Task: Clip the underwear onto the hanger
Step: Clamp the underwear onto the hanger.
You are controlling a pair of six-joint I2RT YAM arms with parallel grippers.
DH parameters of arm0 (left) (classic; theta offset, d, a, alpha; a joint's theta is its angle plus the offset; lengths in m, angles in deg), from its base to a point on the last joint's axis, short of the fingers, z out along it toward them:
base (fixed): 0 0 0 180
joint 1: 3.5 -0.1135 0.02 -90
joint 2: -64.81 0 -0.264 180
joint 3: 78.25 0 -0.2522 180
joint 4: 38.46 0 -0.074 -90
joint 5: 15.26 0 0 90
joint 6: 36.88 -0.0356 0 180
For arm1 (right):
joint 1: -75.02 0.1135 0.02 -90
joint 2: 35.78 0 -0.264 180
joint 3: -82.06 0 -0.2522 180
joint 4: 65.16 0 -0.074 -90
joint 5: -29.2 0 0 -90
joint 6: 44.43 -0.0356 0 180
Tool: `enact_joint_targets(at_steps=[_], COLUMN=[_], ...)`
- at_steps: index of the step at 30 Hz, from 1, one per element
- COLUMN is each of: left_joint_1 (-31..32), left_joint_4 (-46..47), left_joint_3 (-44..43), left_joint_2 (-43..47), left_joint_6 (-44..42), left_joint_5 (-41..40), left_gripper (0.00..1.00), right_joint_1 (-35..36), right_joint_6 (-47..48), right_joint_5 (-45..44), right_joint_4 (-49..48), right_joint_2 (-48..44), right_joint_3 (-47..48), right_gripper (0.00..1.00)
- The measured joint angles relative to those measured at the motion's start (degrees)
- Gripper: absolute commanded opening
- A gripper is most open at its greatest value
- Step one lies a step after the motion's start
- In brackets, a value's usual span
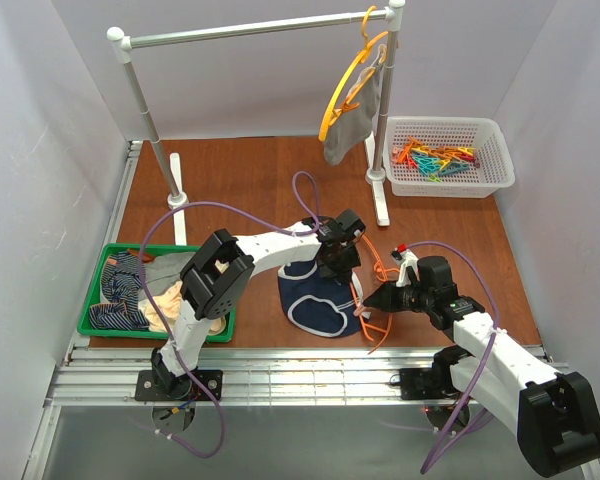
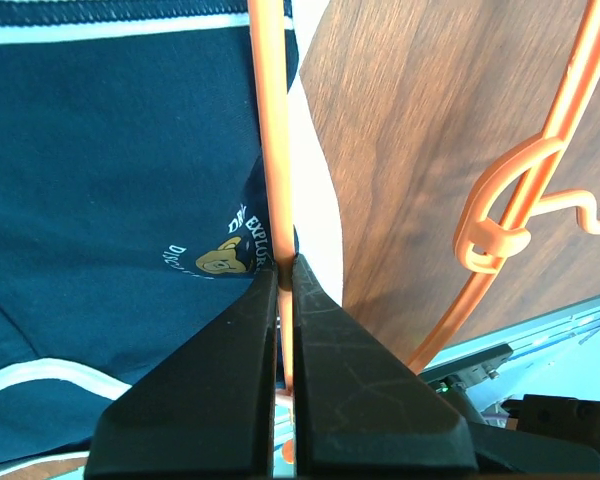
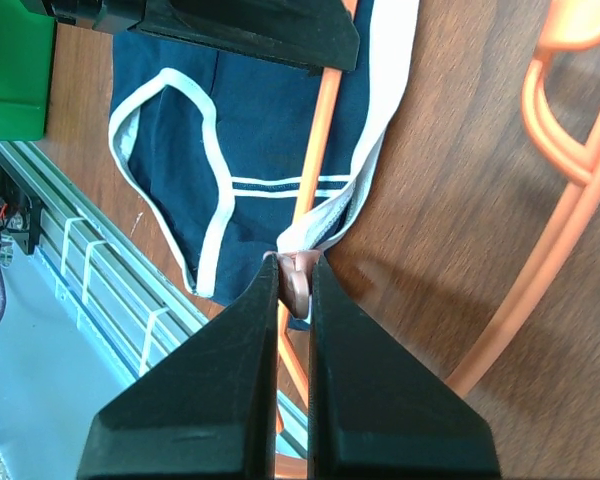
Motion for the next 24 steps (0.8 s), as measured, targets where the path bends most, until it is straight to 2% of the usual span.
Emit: enact_joint_targets(at_steps=[18, 24], left_joint_1=[-0.2, -0.3], left_joint_4=[3.1, 4.2], left_joint_3=[1.0, 1.0], left_joint_2=[0.1, 0.1], left_joint_6=[0.7, 0.4], left_joint_5=[0.9, 1.6], left_gripper=[0.00, 0.00], right_joint_1=[-0.1, -0.2], right_joint_6=[0.2, 0.4], right_joint_5=[-0.7, -1.1], right_joint_4=[-0.3, -0.2], right_joint_2=[0.0, 0.0], right_joint_3=[0.0, 0.0], right_gripper=[0.01, 0.07])
